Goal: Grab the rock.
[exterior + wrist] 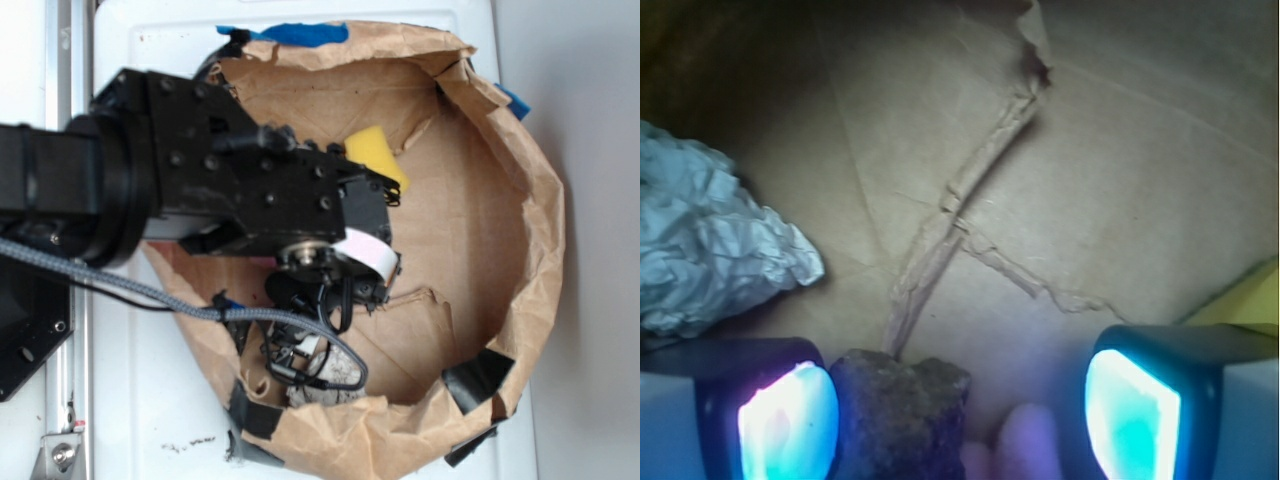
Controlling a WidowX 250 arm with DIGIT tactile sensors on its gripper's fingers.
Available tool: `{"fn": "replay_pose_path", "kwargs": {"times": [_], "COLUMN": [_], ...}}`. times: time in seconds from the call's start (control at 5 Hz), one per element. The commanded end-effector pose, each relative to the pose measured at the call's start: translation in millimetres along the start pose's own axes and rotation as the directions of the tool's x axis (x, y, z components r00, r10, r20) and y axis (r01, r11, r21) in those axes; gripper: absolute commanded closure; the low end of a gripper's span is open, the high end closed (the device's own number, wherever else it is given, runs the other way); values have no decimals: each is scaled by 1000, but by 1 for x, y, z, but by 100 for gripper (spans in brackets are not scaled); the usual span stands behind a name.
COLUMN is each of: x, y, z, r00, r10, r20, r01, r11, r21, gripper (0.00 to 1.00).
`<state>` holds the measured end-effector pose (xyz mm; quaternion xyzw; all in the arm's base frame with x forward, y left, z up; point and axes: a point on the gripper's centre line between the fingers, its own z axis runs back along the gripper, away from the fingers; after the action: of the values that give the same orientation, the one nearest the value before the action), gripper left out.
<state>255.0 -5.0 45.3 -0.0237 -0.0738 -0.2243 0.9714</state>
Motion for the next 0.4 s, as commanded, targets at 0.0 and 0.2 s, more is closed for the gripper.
{"fn": "replay_pose_path", "kwargs": {"times": [0.0, 0.2], "x": [1, 1], "y": [-5, -9], "z": [6, 21], "r00": [998, 997], "r10": [-57, -56], "r20": [10, 47], "r01": [57, 58], "r11": [998, 997], "r21": [-21, -58], "gripper": [0, 0]}}
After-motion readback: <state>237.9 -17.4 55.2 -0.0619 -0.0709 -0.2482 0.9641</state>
